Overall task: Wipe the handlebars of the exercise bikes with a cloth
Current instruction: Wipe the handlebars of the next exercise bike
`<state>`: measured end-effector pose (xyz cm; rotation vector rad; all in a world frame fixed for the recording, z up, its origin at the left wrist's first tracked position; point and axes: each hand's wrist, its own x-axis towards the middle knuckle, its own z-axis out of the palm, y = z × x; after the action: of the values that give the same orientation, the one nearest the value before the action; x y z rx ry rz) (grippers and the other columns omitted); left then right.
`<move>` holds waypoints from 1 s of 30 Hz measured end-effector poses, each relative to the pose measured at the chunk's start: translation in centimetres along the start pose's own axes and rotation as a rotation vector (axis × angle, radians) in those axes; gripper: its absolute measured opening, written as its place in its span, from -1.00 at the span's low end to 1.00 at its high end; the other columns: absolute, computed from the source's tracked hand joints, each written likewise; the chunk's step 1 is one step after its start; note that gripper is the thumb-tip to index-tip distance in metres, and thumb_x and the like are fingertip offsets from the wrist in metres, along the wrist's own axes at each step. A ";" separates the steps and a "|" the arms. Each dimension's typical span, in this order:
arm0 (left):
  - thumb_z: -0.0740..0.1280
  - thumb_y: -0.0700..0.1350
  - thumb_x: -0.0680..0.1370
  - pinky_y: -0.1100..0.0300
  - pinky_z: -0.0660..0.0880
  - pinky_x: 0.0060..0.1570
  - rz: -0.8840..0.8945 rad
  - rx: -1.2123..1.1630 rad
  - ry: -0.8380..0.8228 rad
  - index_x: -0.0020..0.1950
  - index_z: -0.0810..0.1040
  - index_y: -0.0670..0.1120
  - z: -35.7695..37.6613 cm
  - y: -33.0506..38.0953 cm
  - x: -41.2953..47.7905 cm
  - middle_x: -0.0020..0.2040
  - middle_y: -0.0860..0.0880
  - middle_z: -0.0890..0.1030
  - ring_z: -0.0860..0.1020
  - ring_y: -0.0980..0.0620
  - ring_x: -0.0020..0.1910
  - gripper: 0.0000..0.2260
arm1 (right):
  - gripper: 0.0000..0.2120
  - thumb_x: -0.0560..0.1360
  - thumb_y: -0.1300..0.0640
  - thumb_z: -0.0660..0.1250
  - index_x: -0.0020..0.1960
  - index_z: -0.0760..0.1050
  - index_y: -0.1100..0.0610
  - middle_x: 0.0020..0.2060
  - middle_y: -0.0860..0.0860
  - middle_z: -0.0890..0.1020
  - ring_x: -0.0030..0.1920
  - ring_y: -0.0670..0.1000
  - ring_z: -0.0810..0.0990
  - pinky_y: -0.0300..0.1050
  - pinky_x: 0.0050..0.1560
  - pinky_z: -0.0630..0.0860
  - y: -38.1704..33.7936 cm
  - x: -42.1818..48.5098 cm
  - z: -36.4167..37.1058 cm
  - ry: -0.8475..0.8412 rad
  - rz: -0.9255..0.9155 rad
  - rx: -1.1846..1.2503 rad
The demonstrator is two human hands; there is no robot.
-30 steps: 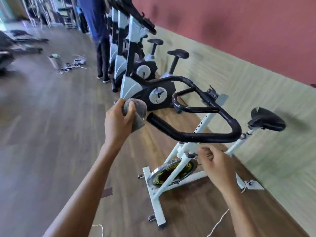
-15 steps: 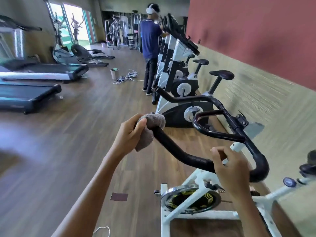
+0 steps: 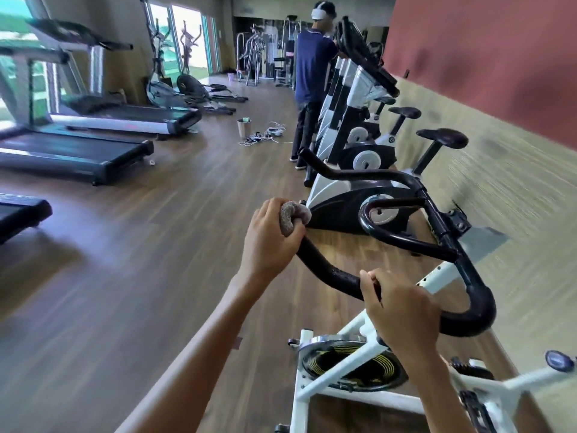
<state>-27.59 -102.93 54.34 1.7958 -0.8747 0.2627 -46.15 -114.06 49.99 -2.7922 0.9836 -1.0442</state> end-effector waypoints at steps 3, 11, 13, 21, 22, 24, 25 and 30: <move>0.22 -0.20 0.44 0.32 0.34 -0.58 -0.261 -0.355 -0.156 -0.10 0.57 -0.13 -1.3 0.9 1.9 -0.18 -0.13 0.67 0.44 0.14 -0.56 -0.86 | -0.59 0.61 -0.12 0.06 -0.30 0.48 -0.01 -0.51 -0.14 0.41 -0.52 -0.08 0.39 -0.15 -0.48 0.43 0.4 0.0 0.2 0.002 -0.037 -0.028; 0.15 -0.22 0.34 0.25 0.36 -0.42 -0.003 -0.348 -0.179 0.10 0.56 -0.03 -2.4 0.0 -0.4 0.04 -0.06 0.59 0.47 0.08 -0.40 -0.61 | -0.57 0.60 -0.11 0.03 -0.24 0.55 0.03 -0.46 -0.10 0.49 -0.49 -0.06 0.42 -0.15 -0.48 0.43 0.9 -0.5 0.6 0.060 -0.112 -0.060; 0.19 -0.10 0.32 0.13 0.45 -0.14 0.074 -0.154 -0.205 0.17 0.50 -0.02 -2.3 -0.1 -0.3 0.12 0.03 0.53 0.52 0.01 -0.10 -0.58 | -0.56 0.60 -0.10 0.03 -0.25 0.55 0.03 -0.47 -0.10 0.47 -0.49 -0.05 0.40 -0.17 -0.47 0.39 0.8 -0.4 0.6 0.071 -0.112 -0.068; 0.26 0.15 0.44 0.19 0.42 -0.04 0.084 0.135 0.093 0.00 0.49 -0.04 0.7 0.5 -0.1 -0.05 0.05 0.56 0.49 0.04 -0.05 -0.70 | -0.56 0.60 -0.11 0.01 -0.24 0.55 0.02 -0.45 -0.10 0.49 -0.46 -0.04 0.38 -0.19 -0.40 0.22 0.7 -0.5 0.6 0.073 -0.098 -0.082; 0.26 0.14 0.44 0.12 0.49 -0.07 0.048 0.097 0.086 -0.07 0.50 -0.02 0.5 0.6 0.7 -0.12 0.06 0.59 0.53 0.04 -0.11 -0.75 | -0.57 0.60 -0.10 0.02 -0.24 0.55 0.02 -0.45 -0.11 0.49 -0.46 -0.05 0.37 -0.20 -0.39 0.21 0.7 -0.5 0.6 0.079 -0.099 -0.078; 0.27 0.10 0.45 0.02 0.52 -0.09 -0.008 0.002 0.120 -0.15 0.51 -0.02 0.9 1.0 1.0 -0.19 0.05 0.61 0.56 0.03 -0.17 -0.80 | -0.59 0.60 -0.10 0.04 -0.24 0.54 0.02 -0.45 -0.12 0.49 -0.46 -0.07 0.34 -0.21 -0.38 0.18 0.5 -0.4 0.5 0.085 -0.092 -0.066; 0.28 0.07 0.46 0.02 0.51 -0.05 0.011 0.023 0.184 -0.14 0.52 -0.05 1.6 1.0 0.4 -0.16 0.04 0.61 0.55 0.02 -0.13 -0.80 | -0.60 0.59 -0.10 0.05 -0.24 0.54 0.02 -0.45 -0.12 0.49 -0.45 -0.07 0.34 -0.20 -0.37 0.18 0.5 -0.4 0.4 0.082 -0.085 -0.062; 0.32 0.08 0.47 0.16 0.41 0.05 0.191 0.153 0.257 -0.12 0.56 -0.10 2.8 0.5 -1.0 -0.08 0.02 0.57 0.47 0.00 -0.04 -0.76 | -0.60 0.60 -0.09 0.05 -0.26 0.52 0.03 -0.45 -0.10 0.48 -0.45 -0.04 0.39 -0.18 -0.41 0.26 0.3 -0.6 1.0 0.066 -0.061 -0.089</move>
<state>-29.24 -105.11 53.00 1.7696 -0.8596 0.6840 -46.05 -114.17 48.85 -2.8936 0.9805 -1.1338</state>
